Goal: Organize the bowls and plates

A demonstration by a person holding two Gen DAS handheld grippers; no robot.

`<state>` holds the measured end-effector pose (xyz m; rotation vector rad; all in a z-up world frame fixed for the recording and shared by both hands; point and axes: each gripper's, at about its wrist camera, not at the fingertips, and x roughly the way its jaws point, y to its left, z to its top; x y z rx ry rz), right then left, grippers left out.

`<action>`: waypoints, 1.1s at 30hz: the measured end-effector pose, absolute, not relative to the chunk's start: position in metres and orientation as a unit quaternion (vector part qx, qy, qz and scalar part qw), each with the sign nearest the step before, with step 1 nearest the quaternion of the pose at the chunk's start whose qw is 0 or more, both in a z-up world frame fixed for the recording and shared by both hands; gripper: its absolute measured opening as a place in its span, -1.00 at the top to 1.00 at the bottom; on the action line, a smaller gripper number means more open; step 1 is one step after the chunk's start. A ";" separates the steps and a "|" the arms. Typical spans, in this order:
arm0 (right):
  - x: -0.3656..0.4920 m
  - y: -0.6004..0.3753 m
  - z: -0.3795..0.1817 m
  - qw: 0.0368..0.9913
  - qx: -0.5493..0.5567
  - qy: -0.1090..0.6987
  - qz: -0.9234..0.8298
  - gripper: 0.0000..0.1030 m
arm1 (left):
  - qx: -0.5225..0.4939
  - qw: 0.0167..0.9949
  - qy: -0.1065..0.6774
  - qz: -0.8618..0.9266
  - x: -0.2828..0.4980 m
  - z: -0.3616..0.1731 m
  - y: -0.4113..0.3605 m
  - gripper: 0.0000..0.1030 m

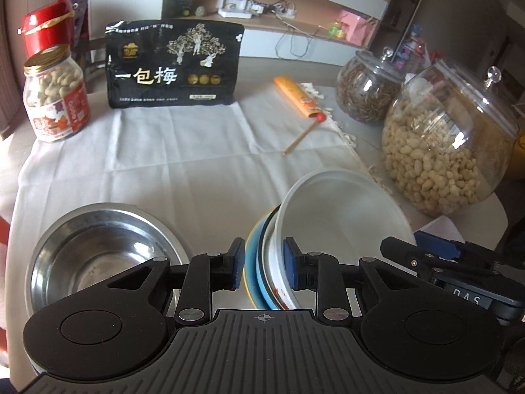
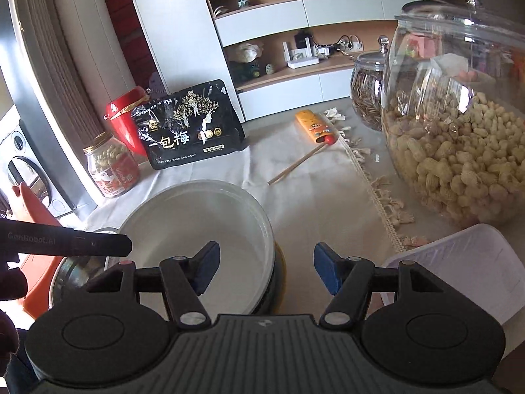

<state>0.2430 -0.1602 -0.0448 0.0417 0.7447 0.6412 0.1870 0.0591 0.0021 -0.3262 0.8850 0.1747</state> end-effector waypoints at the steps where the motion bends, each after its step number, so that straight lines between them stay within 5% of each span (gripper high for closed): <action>1: 0.248 -0.159 -0.048 0.879 0.020 0.362 0.310 -0.25 | -0.159 0.885 0.429 0.089 0.190 0.000 0.061 0.45; 13: 0.294 -0.156 -0.072 0.841 0.070 0.429 0.323 -0.20 | -0.231 0.860 0.451 0.062 0.204 -0.026 0.088 0.23; 33: 0.278 -0.133 -0.105 0.761 0.093 0.538 0.351 -0.23 | -0.240 0.831 0.497 0.064 0.194 -0.047 0.062 0.21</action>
